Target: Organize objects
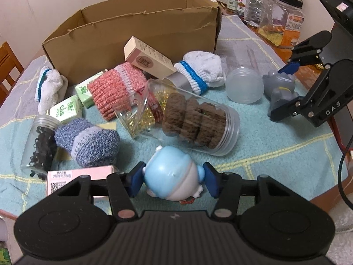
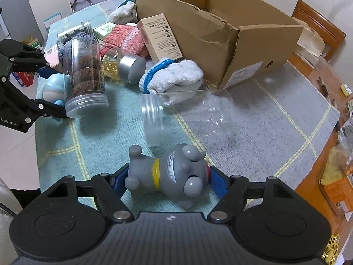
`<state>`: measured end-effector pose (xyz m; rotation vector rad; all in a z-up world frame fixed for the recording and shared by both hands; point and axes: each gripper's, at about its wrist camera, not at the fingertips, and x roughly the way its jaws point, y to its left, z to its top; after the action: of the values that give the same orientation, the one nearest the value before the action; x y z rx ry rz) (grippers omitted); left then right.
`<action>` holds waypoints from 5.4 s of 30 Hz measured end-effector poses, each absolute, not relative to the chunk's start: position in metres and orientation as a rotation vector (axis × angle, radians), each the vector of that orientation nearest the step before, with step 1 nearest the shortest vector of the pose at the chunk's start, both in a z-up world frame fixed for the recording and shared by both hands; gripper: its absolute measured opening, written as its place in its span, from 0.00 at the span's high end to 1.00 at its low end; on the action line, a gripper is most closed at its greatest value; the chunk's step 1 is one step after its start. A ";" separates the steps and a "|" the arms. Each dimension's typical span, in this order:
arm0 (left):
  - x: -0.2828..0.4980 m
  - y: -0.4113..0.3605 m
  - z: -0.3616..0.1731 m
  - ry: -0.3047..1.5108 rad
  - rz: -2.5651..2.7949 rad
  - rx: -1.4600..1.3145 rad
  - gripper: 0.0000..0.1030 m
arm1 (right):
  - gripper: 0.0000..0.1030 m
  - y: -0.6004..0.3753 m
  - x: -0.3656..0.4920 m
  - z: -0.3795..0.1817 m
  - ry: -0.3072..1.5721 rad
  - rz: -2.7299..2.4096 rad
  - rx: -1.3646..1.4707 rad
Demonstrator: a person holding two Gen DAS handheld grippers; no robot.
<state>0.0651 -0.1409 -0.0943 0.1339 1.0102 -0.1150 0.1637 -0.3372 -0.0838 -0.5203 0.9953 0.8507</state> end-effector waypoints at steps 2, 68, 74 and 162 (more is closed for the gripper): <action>0.063 -0.140 -0.091 1.022 -0.113 0.127 0.46 | 0.24 -0.336 0.161 -0.083 1.004 0.841 -0.511; 0.266 -0.059 0.011 0.831 -0.041 0.078 0.01 | 0.02 -0.309 0.260 0.020 0.889 0.524 -0.230; 0.225 -0.058 0.011 0.838 -0.004 0.057 0.01 | 0.02 -0.329 0.241 -0.001 0.946 0.548 -0.188; 0.056 -0.053 -0.061 0.947 0.129 -0.038 0.20 | 0.08 -0.338 0.187 -0.052 1.025 0.553 -0.248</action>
<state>0.0561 -0.0529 -0.0613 -0.0382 0.9467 0.1289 0.1865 -0.3378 -0.0523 -0.2481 1.0249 0.5526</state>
